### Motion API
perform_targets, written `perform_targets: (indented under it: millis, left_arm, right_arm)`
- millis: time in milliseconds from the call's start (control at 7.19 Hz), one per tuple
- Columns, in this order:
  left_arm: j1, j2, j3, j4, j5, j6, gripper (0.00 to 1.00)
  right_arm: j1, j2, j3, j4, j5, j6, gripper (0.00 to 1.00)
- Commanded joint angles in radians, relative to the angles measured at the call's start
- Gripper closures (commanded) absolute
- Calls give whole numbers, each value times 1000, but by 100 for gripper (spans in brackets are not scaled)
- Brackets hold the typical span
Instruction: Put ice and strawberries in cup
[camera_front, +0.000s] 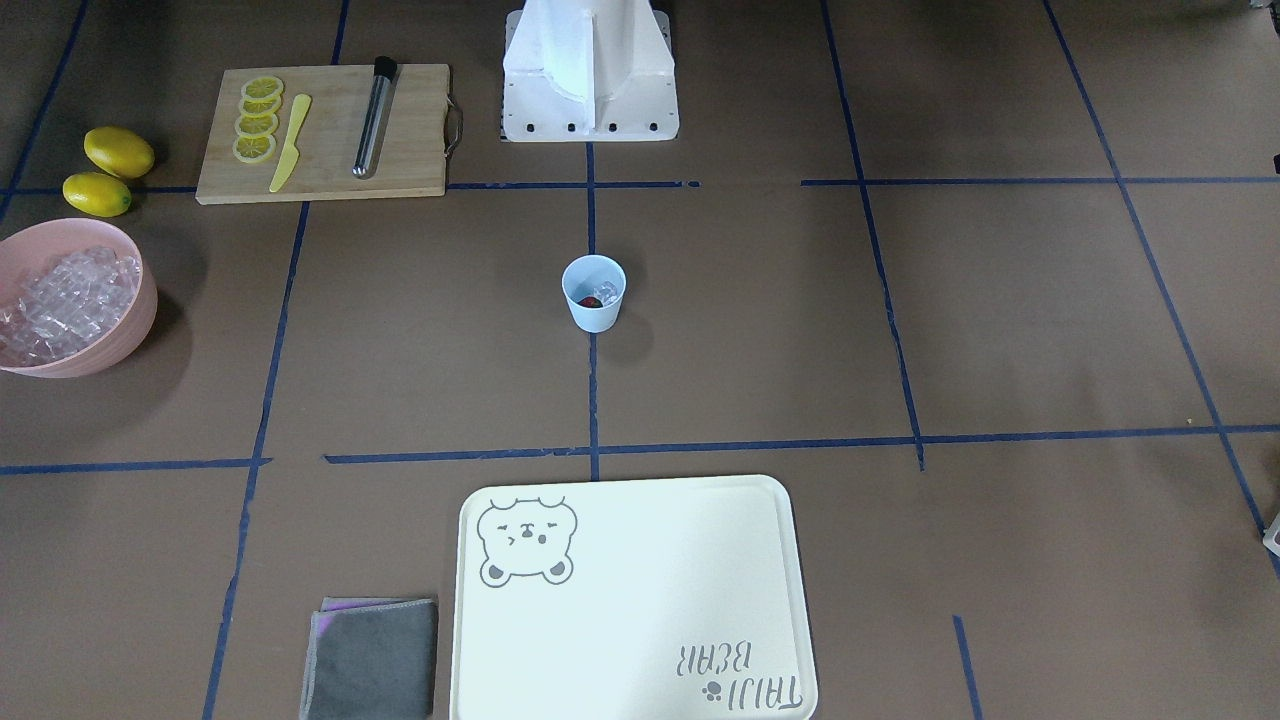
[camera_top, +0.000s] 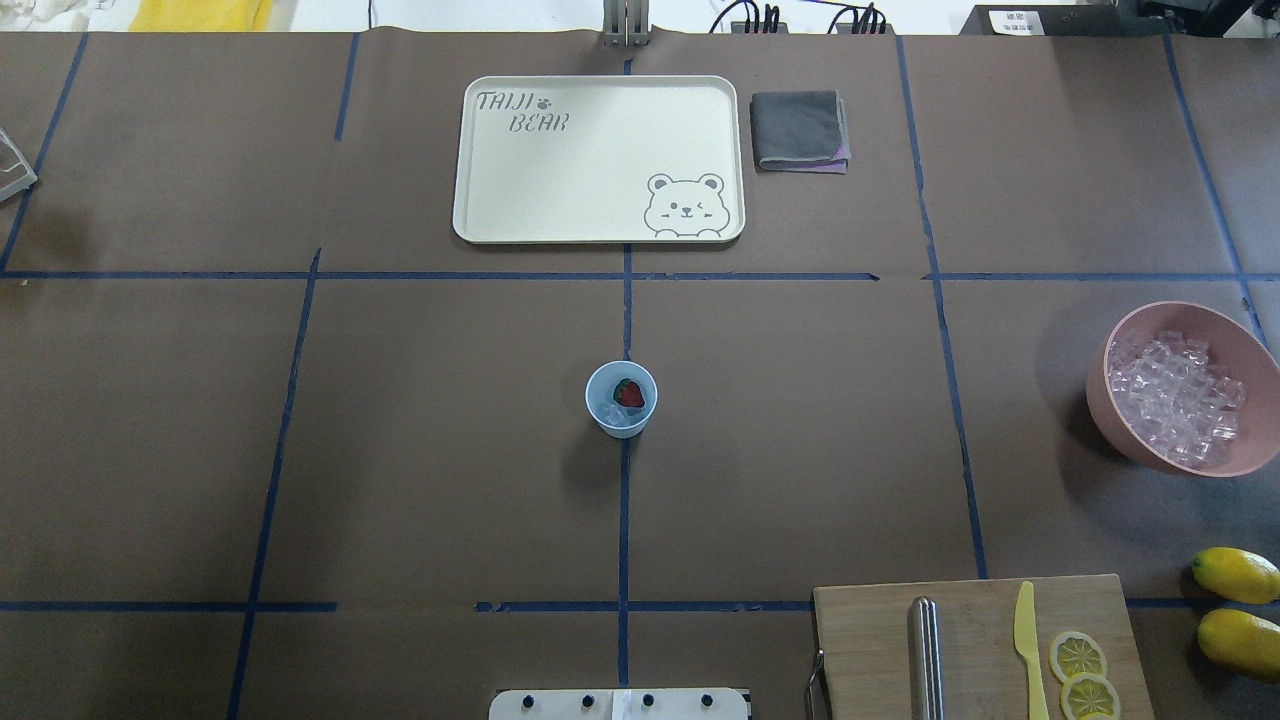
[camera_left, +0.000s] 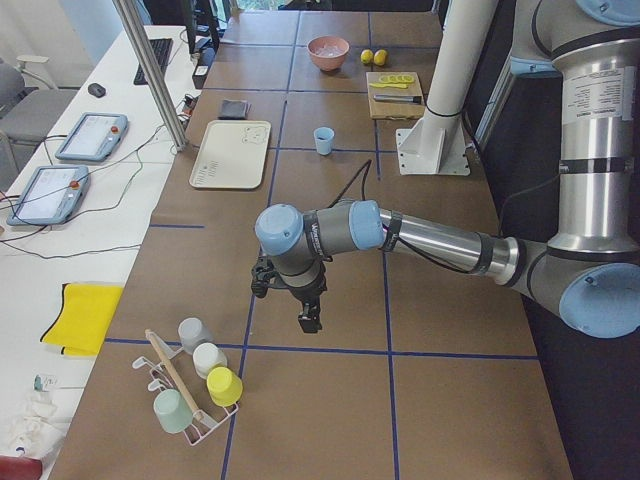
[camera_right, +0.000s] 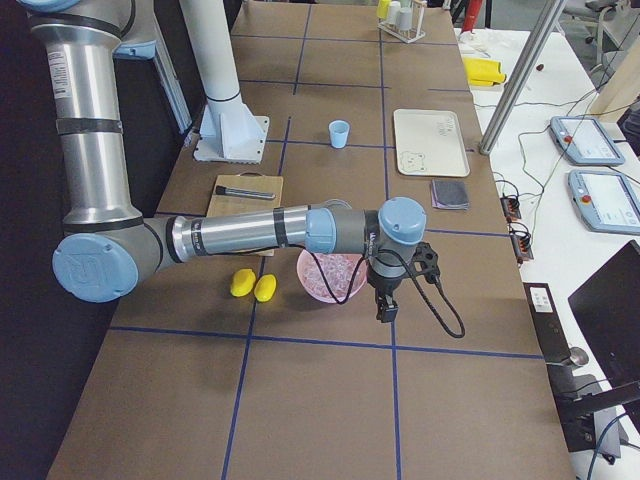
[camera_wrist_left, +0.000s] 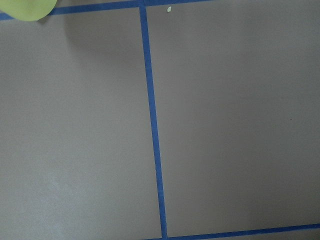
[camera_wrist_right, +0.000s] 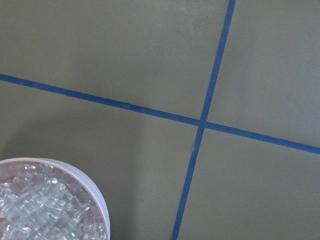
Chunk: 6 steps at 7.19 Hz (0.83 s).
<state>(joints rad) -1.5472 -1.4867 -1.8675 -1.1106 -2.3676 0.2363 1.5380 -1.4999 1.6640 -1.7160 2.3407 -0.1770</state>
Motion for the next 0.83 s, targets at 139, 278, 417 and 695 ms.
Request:
perform_targets:
  millis: [139,278,417,695]
  left_arm:
    - [-33,-1,45,-58,-44,-29,0]
    - [-56,0,68,-122,-42,-31,0]
    - [-62,-3,77,-150,-38,-34,0]
    - [-93,-6,68,-176,-10,-70,0]
  right_arm:
    - [14,-29,2,-5,-14,-4,1]
    - [14,-31,2,-5,-17,-4,1]
    - [14,-29,2,-4,-32,-3,1]
    - [14,-31,2,-1,-32,-3,1]
